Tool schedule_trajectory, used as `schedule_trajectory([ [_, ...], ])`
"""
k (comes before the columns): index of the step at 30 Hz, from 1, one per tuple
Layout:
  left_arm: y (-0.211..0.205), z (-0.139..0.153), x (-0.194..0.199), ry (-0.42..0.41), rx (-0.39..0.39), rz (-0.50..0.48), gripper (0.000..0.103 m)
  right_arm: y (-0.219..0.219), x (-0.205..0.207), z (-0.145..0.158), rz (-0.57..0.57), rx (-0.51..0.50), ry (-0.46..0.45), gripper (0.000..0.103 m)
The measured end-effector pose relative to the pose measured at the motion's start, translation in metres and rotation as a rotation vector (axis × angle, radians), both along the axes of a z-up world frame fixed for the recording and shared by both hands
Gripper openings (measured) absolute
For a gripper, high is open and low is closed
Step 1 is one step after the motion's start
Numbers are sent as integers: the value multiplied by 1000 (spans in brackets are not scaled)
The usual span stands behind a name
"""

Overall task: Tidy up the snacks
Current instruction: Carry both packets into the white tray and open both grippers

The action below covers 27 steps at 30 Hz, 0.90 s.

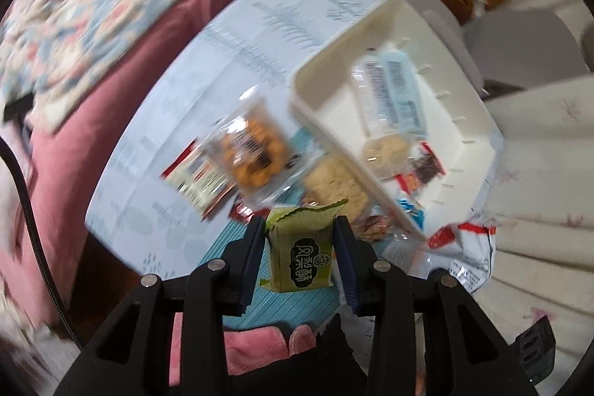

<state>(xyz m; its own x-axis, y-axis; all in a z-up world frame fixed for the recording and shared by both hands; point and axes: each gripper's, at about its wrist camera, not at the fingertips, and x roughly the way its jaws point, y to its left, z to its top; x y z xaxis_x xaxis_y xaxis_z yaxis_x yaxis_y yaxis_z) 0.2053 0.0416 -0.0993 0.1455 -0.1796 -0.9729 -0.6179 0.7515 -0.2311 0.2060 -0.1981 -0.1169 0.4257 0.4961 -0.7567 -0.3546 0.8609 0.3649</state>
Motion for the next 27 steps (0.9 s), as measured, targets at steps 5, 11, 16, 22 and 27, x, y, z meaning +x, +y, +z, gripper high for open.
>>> schedule_trajectory([
  [5,-5,2,30,-84,-12,-92,36,-5,15,2,-83,17,-59,58],
  [11,-6,-10,67,-152,-20,-197,36,-8,34,-5,-160,26,-87,58],
  [16,-10,-18,92,-219,-54,-268,36,-9,46,-14,-192,28,-84,59],
  [22,-25,-19,105,-301,-66,-369,38,-10,52,-24,-225,46,-29,60],
  [27,-35,-8,98,-335,-40,-406,59,-11,51,-24,-220,43,6,75],
])
